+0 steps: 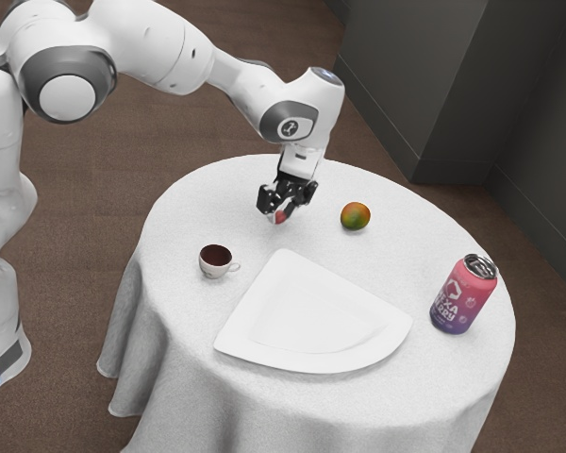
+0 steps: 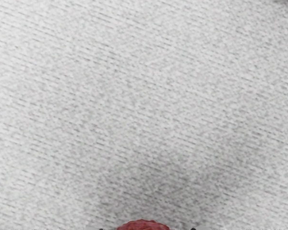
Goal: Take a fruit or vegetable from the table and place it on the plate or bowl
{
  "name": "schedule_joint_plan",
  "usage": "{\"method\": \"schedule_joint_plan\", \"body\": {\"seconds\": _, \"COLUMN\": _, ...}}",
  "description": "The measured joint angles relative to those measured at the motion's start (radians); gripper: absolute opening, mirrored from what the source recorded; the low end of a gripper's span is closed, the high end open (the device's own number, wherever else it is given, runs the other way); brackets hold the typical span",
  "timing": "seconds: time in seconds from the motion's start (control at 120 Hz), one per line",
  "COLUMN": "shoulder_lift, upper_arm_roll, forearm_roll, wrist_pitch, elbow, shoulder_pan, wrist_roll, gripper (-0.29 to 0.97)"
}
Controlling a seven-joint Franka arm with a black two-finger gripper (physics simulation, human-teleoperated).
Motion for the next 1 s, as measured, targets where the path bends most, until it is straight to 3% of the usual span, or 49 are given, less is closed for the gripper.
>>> {"method": "schedule_joint_plan", "body": {"seconds": 0.15, "shoulder_lift": -0.005, "upper_arm_roll": 0.009, "forearm_roll": -0.002, "wrist_pitch": -0.003, "elbow": 0.021, "shoulder_pan": -0.003, "wrist_roll": 0.000, "gripper": 0.17}}
{"method": "schedule_joint_plan", "body": {"seconds": 0.308, "shoulder_lift": -0.066, "upper_arm_roll": -0.002, "forearm_roll": -0.002, "wrist_pitch": -0.070, "elbow": 0.135, "shoulder_pan": -0.034, "wrist_roll": -0.001, "gripper": 0.16}}
{"method": "schedule_joint_plan", "body": {"seconds": 0.4, "shoulder_lift": -0.088, "upper_arm_roll": -0.005, "forearm_roll": -0.001, "wrist_pitch": -0.109, "elbow": 0.146, "shoulder_pan": -0.135, "wrist_roll": -0.005, "gripper": 0.17}}
{"method": "schedule_joint_plan", "body": {"seconds": 0.575, "shoulder_lift": -0.096, "upper_arm_roll": -0.006, "forearm_roll": 0.007, "wrist_pitch": -0.162, "elbow": 0.148, "shoulder_pan": -0.419, "wrist_roll": -0.034, "gripper": 0.16}}
{"method": "schedule_joint_plan", "body": {"seconds": 0.65, "shoulder_lift": -0.095, "upper_arm_roll": -0.006, "forearm_roll": 0.008, "wrist_pitch": -0.173, "elbow": 0.149, "shoulder_pan": -0.485, "wrist_roll": -0.048, "gripper": 0.17}}
{"method": "schedule_joint_plan", "body": {"seconds": 1.0, "shoulder_lift": -0.081, "upper_arm_roll": 0.000, "forearm_roll": 0.013, "wrist_pitch": -0.156, "elbow": 0.149, "shoulder_pan": -0.411, "wrist_roll": -0.096, "gripper": 0.18}}
